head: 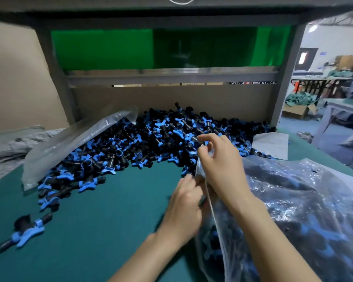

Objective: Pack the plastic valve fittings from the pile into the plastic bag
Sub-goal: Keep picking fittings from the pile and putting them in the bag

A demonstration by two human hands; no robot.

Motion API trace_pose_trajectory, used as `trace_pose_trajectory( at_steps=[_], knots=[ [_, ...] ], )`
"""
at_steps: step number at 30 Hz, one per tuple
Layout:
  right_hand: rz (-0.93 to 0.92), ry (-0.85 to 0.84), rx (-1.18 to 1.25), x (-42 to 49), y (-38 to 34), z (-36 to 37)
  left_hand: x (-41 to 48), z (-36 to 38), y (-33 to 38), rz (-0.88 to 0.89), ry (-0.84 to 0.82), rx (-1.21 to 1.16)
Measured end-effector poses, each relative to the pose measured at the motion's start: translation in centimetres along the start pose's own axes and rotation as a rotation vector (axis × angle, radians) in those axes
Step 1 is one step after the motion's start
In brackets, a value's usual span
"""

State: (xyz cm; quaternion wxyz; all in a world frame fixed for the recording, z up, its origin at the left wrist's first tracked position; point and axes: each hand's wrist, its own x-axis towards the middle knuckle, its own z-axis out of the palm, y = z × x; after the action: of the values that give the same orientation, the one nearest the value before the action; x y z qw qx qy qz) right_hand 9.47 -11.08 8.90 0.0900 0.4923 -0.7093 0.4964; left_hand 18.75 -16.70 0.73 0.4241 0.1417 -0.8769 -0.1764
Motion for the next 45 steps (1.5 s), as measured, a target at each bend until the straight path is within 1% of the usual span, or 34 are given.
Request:
trace_pose_trajectory(
  at_steps=[1, 3, 4, 5, 7, 9, 12, 17, 19, 22, 26, 28, 30, 31, 33, 35, 37, 38, 40, 43, 45],
  knots=[
    [0.004, -0.006, -0.063, -0.4, 0.4, 0.6, -1.5, -1.7, 0.3, -0.033, 0.085, 0.075],
    [0.008, -0.043, -0.204, -1.3, 1.2, 1.7, -2.1, -4.0, -3.3, -0.147, 0.150, 0.116],
    [0.000, -0.063, -0.274, -1.7, 1.6, 2.3, -2.4, -4.4, -4.3, -0.244, 0.110, 0.105],
    [-0.010, -0.079, -0.333, -2.1, 1.9, 2.7, -2.6, -4.4, -4.8, -0.355, 0.049, 0.133],
    [-0.018, -0.108, -0.418, -2.7, 2.6, 3.2, -2.5, -4.7, -8.2, -0.533, -0.014, 0.220],
    [-0.016, -0.130, -0.475, -3.1, 3.5, 3.5, -1.9, -5.5, -10.8, -0.634, -0.125, 0.327],
    [-0.009, -0.126, -0.495, -3.5, 4.6, 3.4, -0.7, -4.5, -12.5, -0.640, -0.247, 0.526],
    [-0.001, -0.100, -0.457, -3.2, 5.1, 3.5, 2.7, -3.3, -14.3, -0.663, -0.366, 0.854],
    [0.001, -0.100, -0.444, -3.3, 5.4, 3.5, 3.4, -3.2, -14.8, -0.667, -0.374, 0.907],
    [0.002, -0.099, -0.435, -3.3, 5.4, 3.5, 3.5, -3.2, -15.0, -0.626, -0.344, 0.947],
    [0.005, -0.104, -0.440, -3.3, 5.4, 3.5, 2.2, -3.8, -14.5, -0.575, -0.260, 0.919],
    [0.006, -0.102, -0.428, -3.3, 5.3, 3.4, 1.3, -4.6, -13.7, -0.532, -0.141, 0.856],
    [0.008, -0.104, -0.416, -3.3, 5.3, 3.3, 0.2, -5.3, -12.5, -0.473, 0.065, 0.725],
    [0.007, -0.106, -0.414, -3.4, 5.3, 3.3, -0.4, -5.5, -11.8, -0.484, 0.177, 0.617],
    [-0.006, -0.108, -0.413, -3.4, 5.2, 3.3, -1.7, -5.5, -10.3, -0.603, 0.385, 0.276],
    [-0.043, -0.102, -0.395, -3.4, 5.0, 3.2, -2.8, -4.9, -8.5, -0.757, 0.543, -0.160],
    [-0.106, -0.098, -0.362, -3.5, 4.7, 3.1, -3.6, -4.2, -7.0, -0.863, 0.570, -0.485],
    [-0.142, -0.096, -0.344, -3.6, 4.6, 3.0, -3.8, -3.9, -6.4, -0.887, 0.558, -0.579],
    [-0.223, -0.065, -0.323, -3.7, 4.4, 2.9, -3.9, -3.5, -5.2, -0.888, 0.533, -0.693],
    [-0.359, 0.034, -0.282, -3.8, 4.2, 3.0, -3.6, -3.1, -4.1, -0.866, 0.506, -0.852],
    [-0.458, 0.055, -0.224, -4.0, 3.9, 3.3, -3.8, -3.1, -3.8, -0.866, 0.477, -0.929]
  ],
)
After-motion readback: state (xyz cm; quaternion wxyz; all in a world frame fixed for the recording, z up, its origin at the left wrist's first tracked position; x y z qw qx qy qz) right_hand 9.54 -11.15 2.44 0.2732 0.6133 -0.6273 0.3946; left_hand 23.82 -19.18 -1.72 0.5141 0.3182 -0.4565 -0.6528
